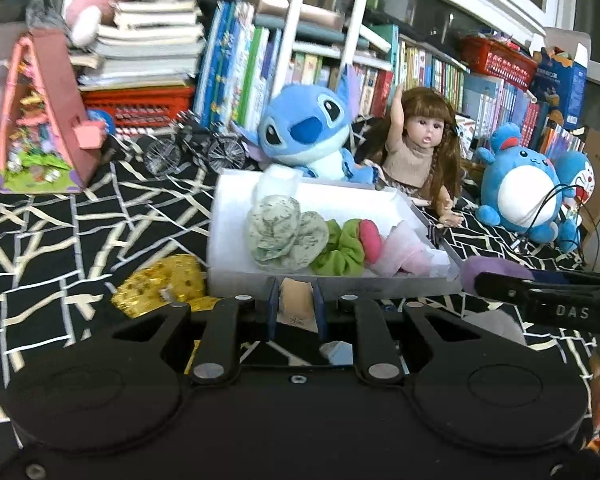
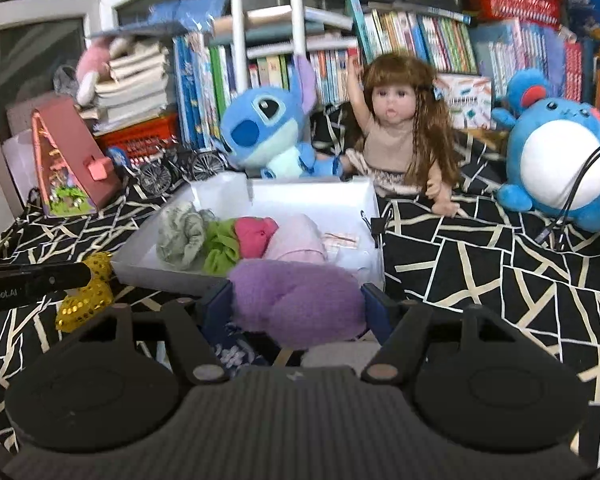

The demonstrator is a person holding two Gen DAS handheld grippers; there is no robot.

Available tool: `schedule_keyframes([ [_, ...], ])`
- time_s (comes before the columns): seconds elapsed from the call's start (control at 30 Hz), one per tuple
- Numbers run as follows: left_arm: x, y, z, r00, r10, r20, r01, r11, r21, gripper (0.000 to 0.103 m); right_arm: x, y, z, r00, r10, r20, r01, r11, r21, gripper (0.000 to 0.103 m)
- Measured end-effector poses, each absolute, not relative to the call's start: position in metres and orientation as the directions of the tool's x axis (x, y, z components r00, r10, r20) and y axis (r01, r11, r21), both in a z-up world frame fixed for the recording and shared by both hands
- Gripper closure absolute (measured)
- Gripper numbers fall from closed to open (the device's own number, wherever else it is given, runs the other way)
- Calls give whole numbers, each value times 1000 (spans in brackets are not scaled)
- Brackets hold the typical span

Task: Organize soft objects
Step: 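Lift the sponge and purple cloth with both tools toward the box, then lower the sponge and purple cloth into the box and open both tools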

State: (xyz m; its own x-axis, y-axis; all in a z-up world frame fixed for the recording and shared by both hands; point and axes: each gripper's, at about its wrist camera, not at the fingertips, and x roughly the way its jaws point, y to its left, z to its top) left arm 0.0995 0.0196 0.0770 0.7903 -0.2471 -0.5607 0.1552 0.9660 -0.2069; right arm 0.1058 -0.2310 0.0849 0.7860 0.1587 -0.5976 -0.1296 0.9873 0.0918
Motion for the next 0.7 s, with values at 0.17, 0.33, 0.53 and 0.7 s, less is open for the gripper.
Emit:
schedule_keyframes([
  [0.17,134,11,76,753,-260,-604,136,960,-244,85,141,-241,85,734,160,-660,-94,986,135,32],
  [0.33,166,-1,73,723,-257,-641,125,962,-244,85,164,-244,83,707,151,-690,-74,987,140,32],
  [0.53,202,-14,60,697,-231,-678,107,970,-220,85,182,-234,75,670,152,-726,-109,988,105,32],
  [0.7,220,-24,44,672,-211,-710,104,976,-191,85,194,-226,65,648,149,-747,-126,988,87,33],
])
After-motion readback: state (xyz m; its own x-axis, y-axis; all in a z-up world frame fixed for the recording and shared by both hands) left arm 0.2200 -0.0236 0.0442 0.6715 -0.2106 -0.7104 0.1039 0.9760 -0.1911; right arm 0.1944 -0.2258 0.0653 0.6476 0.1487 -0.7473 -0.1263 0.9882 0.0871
